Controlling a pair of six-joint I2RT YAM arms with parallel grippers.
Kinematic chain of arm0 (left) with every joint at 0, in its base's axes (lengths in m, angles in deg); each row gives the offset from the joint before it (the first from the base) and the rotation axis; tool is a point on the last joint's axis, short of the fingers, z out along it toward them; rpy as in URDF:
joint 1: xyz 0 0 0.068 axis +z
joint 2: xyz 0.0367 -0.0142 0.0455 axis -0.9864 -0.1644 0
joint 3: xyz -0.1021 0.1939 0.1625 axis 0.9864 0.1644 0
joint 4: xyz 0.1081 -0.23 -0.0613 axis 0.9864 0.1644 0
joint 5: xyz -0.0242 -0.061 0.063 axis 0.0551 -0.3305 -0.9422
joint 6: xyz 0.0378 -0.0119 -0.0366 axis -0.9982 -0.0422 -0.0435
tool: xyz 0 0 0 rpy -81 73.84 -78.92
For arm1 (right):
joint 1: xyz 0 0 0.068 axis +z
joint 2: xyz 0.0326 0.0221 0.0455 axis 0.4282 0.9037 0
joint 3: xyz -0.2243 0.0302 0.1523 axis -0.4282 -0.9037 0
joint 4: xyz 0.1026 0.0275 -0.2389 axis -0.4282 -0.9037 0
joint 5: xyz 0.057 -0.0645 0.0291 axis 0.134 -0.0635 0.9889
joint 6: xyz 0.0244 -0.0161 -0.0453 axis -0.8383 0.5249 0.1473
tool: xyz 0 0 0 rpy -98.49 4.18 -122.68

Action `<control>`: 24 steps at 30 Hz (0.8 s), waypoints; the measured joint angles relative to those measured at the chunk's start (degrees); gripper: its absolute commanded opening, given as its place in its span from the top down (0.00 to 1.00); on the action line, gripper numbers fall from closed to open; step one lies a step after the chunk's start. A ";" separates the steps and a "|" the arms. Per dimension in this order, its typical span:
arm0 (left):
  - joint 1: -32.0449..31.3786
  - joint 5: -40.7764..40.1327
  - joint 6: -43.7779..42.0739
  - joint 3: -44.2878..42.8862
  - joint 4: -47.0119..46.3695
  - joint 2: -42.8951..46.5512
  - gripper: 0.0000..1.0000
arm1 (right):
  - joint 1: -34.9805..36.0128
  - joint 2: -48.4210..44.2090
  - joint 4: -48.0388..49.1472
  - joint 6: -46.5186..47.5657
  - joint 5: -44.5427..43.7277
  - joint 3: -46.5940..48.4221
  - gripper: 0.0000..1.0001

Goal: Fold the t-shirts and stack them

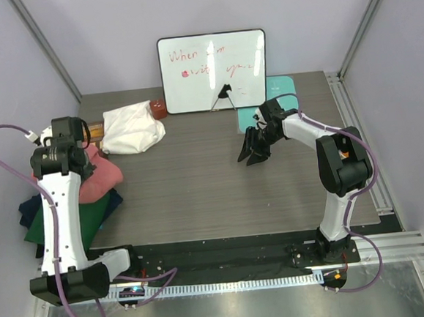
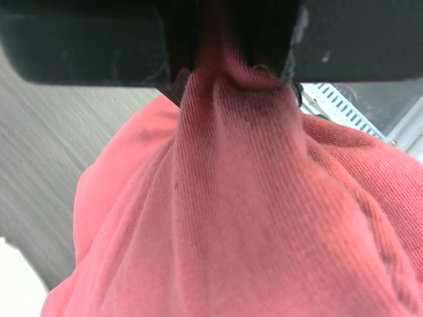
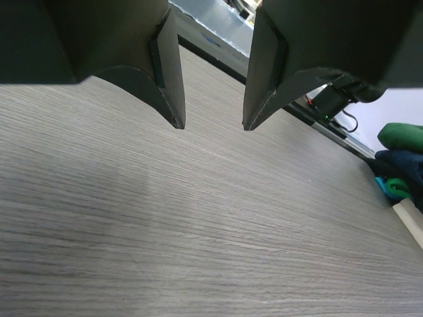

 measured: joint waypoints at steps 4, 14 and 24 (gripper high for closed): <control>0.13 -3.72 0.57 -3.50 0.37 0.13 1.00 | -0.02 0.02 -0.26 0.09 0.79 0.00 0.54; 0.46 -11.04 6.47 -2.93 0.35 6.84 1.00 | -0.02 0.79 -0.37 0.22 1.42 -0.11 0.54; 4.02 -10.51 10.51 4.94 0.85 13.16 0.90 | -0.02 1.73 -0.39 0.17 2.49 -0.59 0.55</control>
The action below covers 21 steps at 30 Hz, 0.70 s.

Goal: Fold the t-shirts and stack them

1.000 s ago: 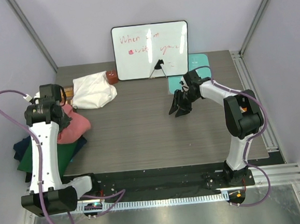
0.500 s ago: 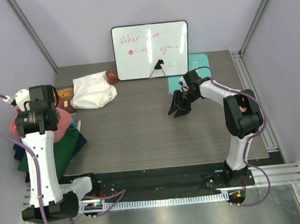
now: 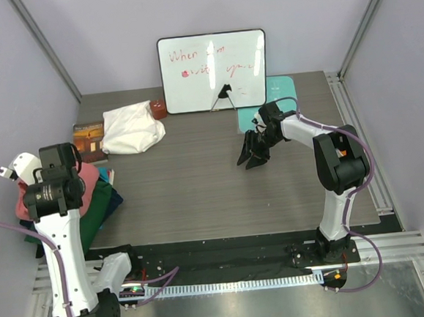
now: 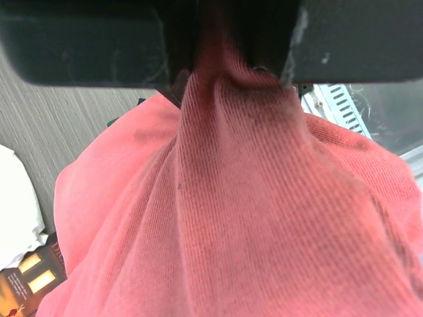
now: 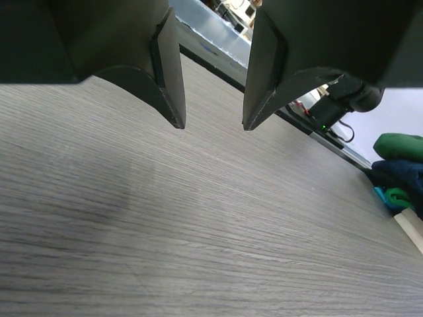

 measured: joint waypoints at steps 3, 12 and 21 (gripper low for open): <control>0.74 0.33 0.52 0.00 0.02 -2.01 0.58 | 0.00 0.00 0.02 -0.04 0.74 0.00 0.55; 5.11 4.44 1.64 3.13 -0.90 -12.07 0.40 | -0.81 0.00 0.02 -0.24 1.57 0.00 0.55; 6.49 4.92 2.23 0.02 -0.66 -12.41 0.20 | -1.55 0.55 0.04 -0.26 2.01 0.00 0.55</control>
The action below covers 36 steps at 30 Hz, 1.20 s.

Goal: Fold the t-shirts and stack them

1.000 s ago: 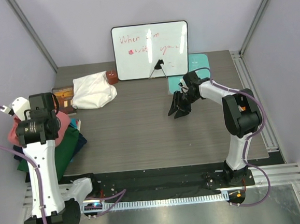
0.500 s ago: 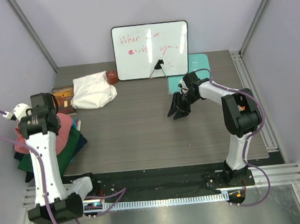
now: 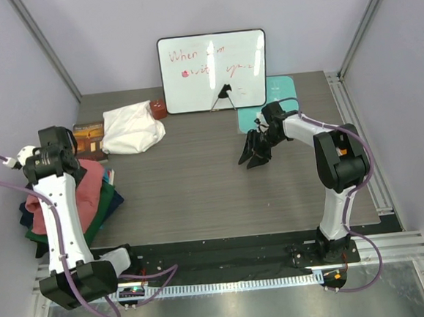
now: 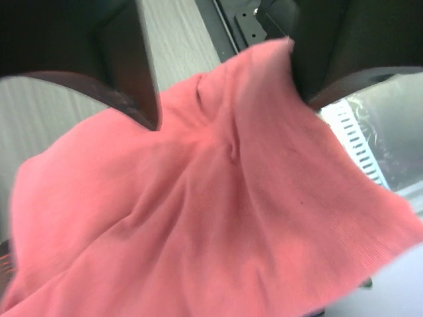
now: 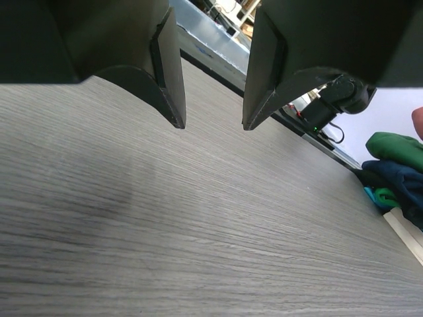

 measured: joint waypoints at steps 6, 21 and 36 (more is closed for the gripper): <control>0.17 0.11 0.17 -4.24 -0.04 1.62 0.27 | 0.00 1.66 0.00 -0.20 0.76 0.00 0.55; 0.31 3.65 -0.11 -23.30 -0.66 -1.57 0.47 | 0.00 4.22 0.02 -0.42 1.79 0.20 0.56; 0.81 7.06 0.76 4.28 -1.01 -4.55 0.40 | -0.22 4.35 0.02 -0.37 1.88 0.37 0.56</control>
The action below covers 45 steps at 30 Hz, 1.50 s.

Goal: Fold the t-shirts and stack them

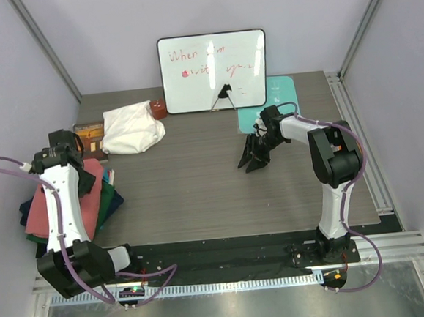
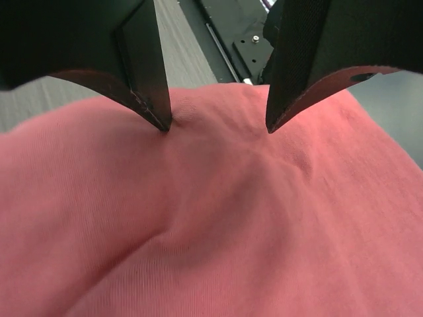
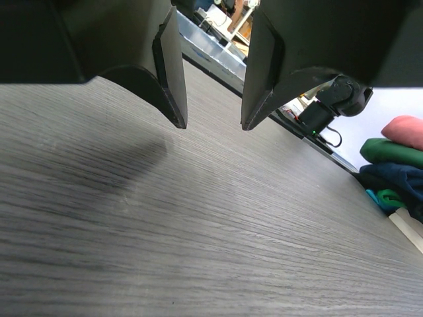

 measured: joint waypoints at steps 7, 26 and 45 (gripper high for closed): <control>1.18 -0.59 0.02 -0.55 0.83 0.04 0.37 | -0.33 0.00 0.00 0.13 -0.02 0.00 0.56; -25.51 11.06 -7.54 -12.50 -6.69 -11.61 0.31 | 0.79 -0.46 0.31 2.05 -0.74 0.74 0.55; -46.90 16.83 -14.64 -8.15 -17.40 -32.72 0.30 | 5.73 -3.28 -5.81 9.14 -15.37 7.15 0.56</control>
